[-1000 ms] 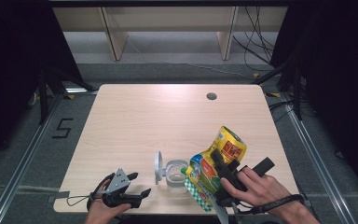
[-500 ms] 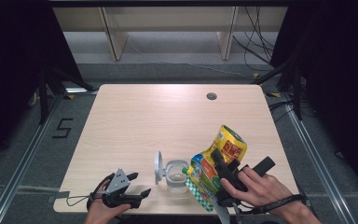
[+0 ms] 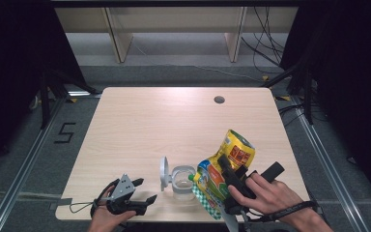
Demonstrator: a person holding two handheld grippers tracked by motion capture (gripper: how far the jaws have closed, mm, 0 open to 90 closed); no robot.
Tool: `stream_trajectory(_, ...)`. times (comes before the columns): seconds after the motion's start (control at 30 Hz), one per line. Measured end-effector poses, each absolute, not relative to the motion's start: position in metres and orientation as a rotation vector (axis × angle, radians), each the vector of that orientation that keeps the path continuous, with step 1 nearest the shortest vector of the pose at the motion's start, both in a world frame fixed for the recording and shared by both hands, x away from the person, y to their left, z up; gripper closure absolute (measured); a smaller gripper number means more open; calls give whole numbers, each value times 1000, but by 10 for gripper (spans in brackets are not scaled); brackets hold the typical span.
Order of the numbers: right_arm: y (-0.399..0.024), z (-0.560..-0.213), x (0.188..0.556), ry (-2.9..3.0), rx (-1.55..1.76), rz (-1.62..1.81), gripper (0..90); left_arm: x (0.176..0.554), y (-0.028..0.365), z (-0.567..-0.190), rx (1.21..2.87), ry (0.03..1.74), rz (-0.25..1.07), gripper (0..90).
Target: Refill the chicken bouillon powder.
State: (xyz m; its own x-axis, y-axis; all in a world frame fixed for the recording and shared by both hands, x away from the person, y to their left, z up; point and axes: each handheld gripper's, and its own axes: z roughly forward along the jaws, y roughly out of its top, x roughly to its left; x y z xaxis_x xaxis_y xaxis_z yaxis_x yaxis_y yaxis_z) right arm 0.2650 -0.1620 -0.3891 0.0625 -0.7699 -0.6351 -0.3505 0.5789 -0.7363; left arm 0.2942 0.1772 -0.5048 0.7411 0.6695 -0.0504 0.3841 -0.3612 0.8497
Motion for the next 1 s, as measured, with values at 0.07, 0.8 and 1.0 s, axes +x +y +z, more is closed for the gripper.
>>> stream_trajectory(0.07,-163,-388,265,1528,-992,-429,497,295,179,-504,2021,787,393,244)
stream_trajectory(0.8,-165,-386,265,1528,-1004,-433,500,294,177,-505,2005,784,382,243)
stream_trajectory(1.0,-165,-385,264,1532,-991,-426,500,295,177,-505,2002,789,382,243)
